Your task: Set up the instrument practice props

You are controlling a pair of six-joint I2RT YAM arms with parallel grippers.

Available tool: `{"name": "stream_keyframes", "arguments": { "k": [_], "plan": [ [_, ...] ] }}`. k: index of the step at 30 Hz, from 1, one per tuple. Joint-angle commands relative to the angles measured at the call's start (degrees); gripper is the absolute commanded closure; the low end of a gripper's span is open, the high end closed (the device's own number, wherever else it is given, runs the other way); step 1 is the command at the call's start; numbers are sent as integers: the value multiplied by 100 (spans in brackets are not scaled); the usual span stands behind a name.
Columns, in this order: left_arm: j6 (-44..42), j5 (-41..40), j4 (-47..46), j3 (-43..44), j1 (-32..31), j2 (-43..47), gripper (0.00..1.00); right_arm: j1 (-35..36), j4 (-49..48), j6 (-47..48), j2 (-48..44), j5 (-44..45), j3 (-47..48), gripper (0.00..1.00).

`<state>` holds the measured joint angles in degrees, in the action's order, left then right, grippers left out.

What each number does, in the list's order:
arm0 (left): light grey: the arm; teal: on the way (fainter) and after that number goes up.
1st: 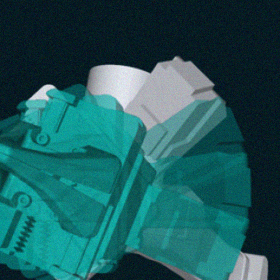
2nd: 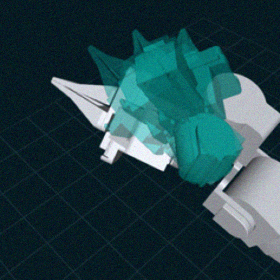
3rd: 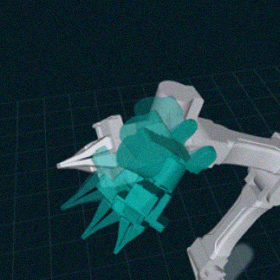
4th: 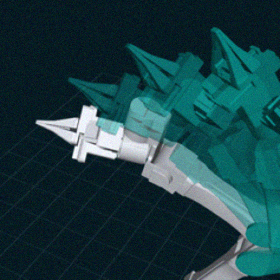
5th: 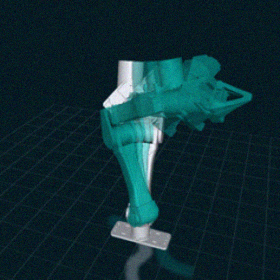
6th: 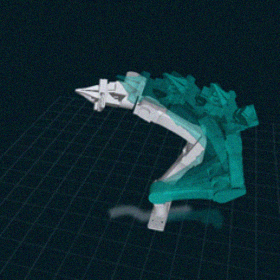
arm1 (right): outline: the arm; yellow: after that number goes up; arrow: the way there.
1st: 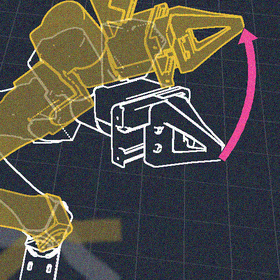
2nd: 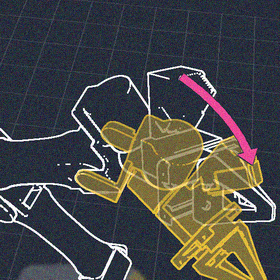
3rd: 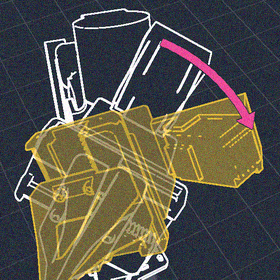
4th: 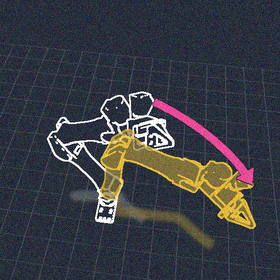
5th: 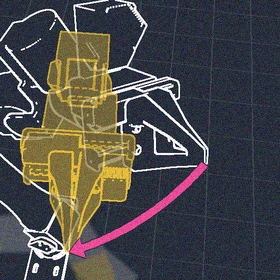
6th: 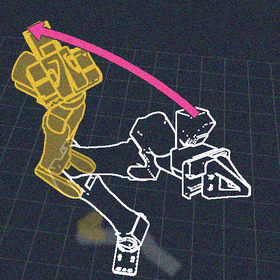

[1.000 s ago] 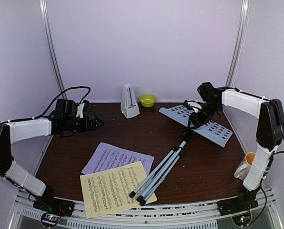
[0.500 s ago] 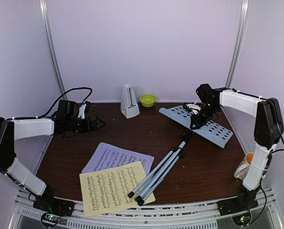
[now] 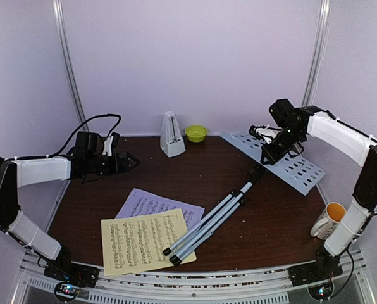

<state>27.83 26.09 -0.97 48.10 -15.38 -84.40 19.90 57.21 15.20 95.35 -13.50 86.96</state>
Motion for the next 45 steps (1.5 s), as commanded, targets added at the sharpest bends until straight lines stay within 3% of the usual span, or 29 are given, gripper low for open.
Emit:
{"name": "stream_keyframes", "arguments": {
  "k": [1,8,13,26,34,39,45],
  "plan": [
    [189,148,-512,-94,-31,216,2,240,-521,208,-1165,906,600,100],
    [218,192,-491,-108,-34,523,2,925,-677,440,-2174,2165,1050,100],
    [123,113,-327,-78,-73,847,2,1307,-1032,479,-2778,2317,1384,100],
    [-431,-360,198,248,-599,1168,2,2672,-1650,1626,-3227,3790,2094,100],
    [-1133,-770,-438,355,-1604,920,2,3454,-2531,3060,-3301,4436,1698,100],
    [-1989,-1697,-835,669,-2677,297,6,3826,-3004,3646,-3158,4826,1759,100],
    [-2201,-2498,-2015,1051,-3630,-494,9,4265,-3629,4268,-3074,5458,1488,100]
  ]
}}
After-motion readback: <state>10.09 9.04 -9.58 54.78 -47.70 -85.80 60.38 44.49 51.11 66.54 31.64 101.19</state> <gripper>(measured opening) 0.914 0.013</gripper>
